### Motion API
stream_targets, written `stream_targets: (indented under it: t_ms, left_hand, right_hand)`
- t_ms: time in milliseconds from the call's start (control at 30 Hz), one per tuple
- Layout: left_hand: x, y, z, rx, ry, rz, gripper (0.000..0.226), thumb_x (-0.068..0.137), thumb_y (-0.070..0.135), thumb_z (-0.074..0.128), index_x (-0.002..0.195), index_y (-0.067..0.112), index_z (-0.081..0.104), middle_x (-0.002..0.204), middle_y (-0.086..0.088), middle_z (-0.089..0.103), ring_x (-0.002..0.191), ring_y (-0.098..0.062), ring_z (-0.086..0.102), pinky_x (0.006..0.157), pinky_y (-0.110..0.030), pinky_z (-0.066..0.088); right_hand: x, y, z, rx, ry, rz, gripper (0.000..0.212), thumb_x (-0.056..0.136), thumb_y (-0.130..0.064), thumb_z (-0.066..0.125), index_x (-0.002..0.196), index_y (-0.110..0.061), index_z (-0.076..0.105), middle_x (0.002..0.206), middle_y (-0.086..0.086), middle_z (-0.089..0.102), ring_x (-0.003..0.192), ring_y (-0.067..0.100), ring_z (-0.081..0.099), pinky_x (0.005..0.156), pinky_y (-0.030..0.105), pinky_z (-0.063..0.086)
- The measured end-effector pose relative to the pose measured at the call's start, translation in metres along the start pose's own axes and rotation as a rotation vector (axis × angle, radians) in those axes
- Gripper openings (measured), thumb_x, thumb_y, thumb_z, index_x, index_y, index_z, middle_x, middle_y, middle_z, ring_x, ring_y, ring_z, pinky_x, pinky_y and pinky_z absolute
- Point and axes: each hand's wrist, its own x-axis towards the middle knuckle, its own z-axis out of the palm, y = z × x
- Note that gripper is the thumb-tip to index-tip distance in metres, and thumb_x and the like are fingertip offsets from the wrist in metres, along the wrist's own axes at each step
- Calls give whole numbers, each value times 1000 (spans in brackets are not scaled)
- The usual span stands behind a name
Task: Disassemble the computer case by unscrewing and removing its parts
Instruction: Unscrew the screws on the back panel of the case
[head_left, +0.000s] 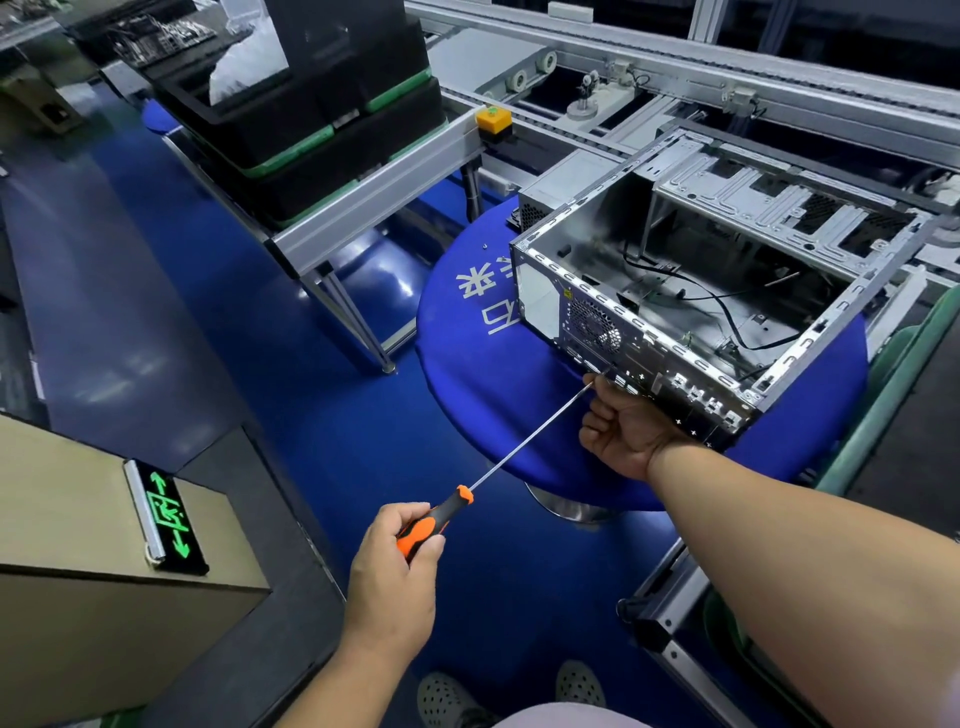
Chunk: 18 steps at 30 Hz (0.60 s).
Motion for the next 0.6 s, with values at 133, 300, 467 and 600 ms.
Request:
stream_targets:
  t_ms: [133, 300, 467, 600]
  left_hand:
    - [4, -6, -1, -123, -46, -111, 23, 101, 18, 66, 107, 40, 66, 91, 9, 75, 73, -8, 69, 61, -24, 54]
    - [11, -10, 6, -398, -138, -381, 19, 109, 24, 55, 112, 22, 74, 89, -7, 77, 62, -17, 65, 51, -27, 48]
    - [15, -2, 7, -653, -136, -673, 42, 108, 50, 51, 108, 14, 72, 67, -7, 61, 45, -15, 42, 39, -24, 28]
    - [16, 5, 8, -642, -101, -664, 42, 108, 51, 48, 104, 13, 67, 64, -7, 57, 44, -16, 42, 39, -24, 28]
  right_hand:
    - [0, 0, 0, -1, -1, -3, 12, 93, -34, 66, 98, -23, 67, 57, -6, 25, 53, 11, 22, 51, 22, 29]
    - [1, 0, -1, -3, 13, -6, 12, 94, -34, 66, 97, -23, 66, 55, -6, 25, 50, 10, 23, 49, 21, 29]
    - [1, 1, 0, 7, 19, -11, 18, 86, -35, 71, 97, -23, 67, 55, -6, 26, 49, 10, 24, 49, 21, 29]
    - [1, 1, 0, 10, 21, -16, 20, 82, -36, 73, 96, -23, 66, 57, -6, 24, 50, 10, 22, 50, 21, 27]
